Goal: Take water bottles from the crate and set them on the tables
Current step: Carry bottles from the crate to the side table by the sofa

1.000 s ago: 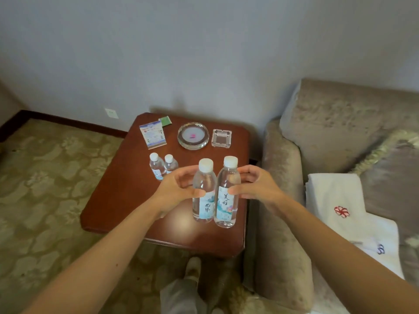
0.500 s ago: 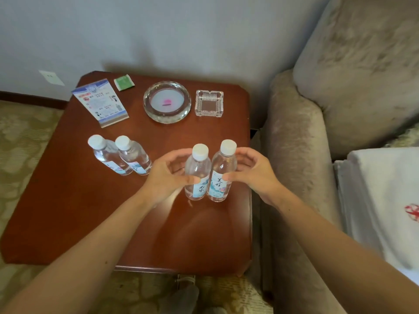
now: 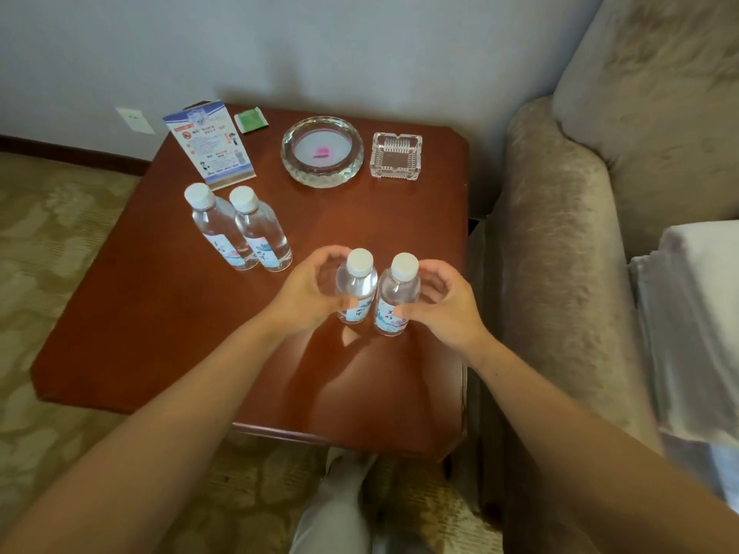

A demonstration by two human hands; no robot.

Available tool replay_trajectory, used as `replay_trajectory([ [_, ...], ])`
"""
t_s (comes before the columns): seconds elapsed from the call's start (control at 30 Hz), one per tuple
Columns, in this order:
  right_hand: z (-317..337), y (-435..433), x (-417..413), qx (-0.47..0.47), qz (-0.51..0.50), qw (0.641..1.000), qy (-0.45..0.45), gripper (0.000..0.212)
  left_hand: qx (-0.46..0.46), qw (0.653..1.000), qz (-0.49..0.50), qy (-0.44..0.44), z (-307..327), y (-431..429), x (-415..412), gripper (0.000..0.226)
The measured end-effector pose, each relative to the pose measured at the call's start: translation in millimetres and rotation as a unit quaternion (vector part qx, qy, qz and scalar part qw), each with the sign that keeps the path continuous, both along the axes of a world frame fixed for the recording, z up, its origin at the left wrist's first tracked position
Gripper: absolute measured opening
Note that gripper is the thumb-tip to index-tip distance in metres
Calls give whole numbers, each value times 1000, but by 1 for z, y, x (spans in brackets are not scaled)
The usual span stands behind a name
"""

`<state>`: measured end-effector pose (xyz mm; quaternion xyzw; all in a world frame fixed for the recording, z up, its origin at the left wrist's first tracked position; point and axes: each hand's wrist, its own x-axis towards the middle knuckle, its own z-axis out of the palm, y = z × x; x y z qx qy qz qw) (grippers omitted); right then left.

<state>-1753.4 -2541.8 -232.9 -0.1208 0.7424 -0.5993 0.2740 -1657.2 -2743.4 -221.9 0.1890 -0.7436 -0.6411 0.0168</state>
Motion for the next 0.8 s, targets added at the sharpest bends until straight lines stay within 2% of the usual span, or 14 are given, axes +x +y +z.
replay_trajectory([
  [0.13, 14, -9, 6, 43, 43, 998, 18, 61, -95, 993, -23, -59, 17, -4, -1, 66],
  [0.3, 42, -15, 0, 141, 99, 978, 117, 42, -249, 963, -40, -93, 52, -3, -11, 48],
  [0.43, 62, -18, -6, 228, 141, 941, 208, 34, -362, 923, -59, -113, 71, 1, -14, 41],
  [0.5, 68, -20, -8, 260, 157, 926, 226, 36, -421, 896, -73, -119, 78, 3, -15, 39],
  [0.6, 71, -21, -10, 270, 190, 913, 241, 41, -502, 851, -107, -109, 83, 7, -16, 22],
  [0.67, 72, -21, -12, 276, 205, 906, 246, 42, -524, 837, -119, -105, 83, 7, -16, 17],
  [0.8, 70, -22, -14, 278, 202, 903, 258, 19, -524, 838, -126, -91, 80, 5, -18, 23],
])
